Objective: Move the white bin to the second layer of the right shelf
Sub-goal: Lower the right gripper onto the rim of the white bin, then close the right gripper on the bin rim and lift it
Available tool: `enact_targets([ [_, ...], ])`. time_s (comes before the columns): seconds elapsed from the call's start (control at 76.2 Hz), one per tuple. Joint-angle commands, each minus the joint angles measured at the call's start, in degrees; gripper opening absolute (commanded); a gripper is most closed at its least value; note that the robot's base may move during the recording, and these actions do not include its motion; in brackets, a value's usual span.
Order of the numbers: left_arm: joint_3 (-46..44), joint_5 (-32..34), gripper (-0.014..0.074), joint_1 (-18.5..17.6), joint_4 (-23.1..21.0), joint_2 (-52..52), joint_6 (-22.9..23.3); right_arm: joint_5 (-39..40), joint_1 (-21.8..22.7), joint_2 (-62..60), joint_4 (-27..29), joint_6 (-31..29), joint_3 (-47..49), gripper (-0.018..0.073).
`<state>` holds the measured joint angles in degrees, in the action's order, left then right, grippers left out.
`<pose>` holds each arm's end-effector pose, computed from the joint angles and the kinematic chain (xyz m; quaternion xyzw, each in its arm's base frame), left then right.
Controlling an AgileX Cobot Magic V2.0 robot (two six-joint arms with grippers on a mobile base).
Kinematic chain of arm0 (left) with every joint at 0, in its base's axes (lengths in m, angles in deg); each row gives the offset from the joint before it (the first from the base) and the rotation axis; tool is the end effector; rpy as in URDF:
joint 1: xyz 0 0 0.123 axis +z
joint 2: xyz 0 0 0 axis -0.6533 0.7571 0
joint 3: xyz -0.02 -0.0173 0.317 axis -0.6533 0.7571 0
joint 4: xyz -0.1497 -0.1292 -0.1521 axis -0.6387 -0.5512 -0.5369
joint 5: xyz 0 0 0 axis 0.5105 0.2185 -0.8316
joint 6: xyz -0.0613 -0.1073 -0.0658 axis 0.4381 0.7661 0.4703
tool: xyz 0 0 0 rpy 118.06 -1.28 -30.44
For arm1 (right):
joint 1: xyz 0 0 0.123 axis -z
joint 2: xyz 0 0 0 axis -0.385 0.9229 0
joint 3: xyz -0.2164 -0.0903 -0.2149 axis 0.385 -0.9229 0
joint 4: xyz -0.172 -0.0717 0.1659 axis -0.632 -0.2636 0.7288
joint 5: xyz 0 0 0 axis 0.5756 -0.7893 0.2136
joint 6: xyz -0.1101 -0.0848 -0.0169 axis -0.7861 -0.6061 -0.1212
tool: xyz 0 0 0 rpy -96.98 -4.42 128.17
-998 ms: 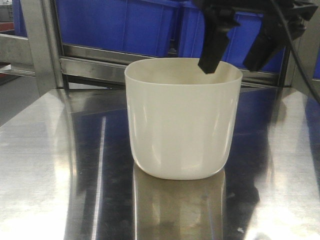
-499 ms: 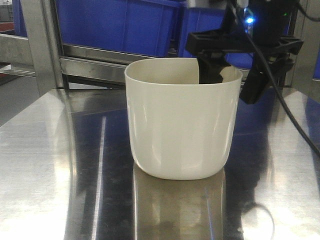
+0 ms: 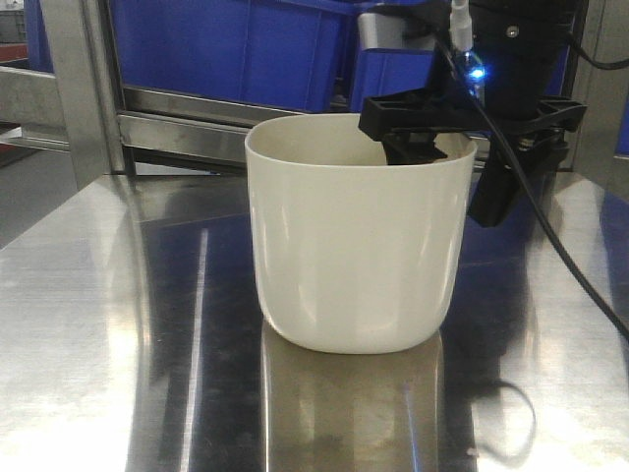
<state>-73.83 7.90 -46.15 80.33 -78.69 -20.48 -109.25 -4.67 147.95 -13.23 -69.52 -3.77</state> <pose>0.0689 -0.0065 0.1920 0.0496 0.7323 -0.0177 0.6789 0.3241 0.1784 0.2387 -0.1835 0.9703 0.0777 0.1372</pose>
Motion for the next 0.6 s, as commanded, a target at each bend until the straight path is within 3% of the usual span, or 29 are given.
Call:
enact_targets([
  [0.0, 2.11, 5.00, 0.0085, -0.26, 0.00, -0.80, 0.18, 1.16, -0.11, -2.07, 0.17, -0.46, 2.04, 0.0557],
  [0.131, 2.11, 5.00, 0.0085, -0.26, 0.00, -0.80, 0.18, 1.05, -0.11, -1.94, 0.17, -0.46, 2.04, 0.0370],
  [0.276, 2.11, 5.00, 0.0085, -0.26, 0.00, -0.80, 0.18, 1.10, -0.11, -2.14, -0.04, -0.46, 2.27, 0.0033],
  [0.341, 2.11, 5.00, 0.0085, -0.26, 0.00, -0.80, 0.18, 1.10, -0.11, -2.61, -0.35, -0.46, 2.91, 0.0073],
  [0.591, 2.11, 5.00, 0.0085, -0.26, 0.00, -0.80, 0.18, 2.02, -0.06, -7.34, -3.42, -0.46, 7.12, 0.0050],
])
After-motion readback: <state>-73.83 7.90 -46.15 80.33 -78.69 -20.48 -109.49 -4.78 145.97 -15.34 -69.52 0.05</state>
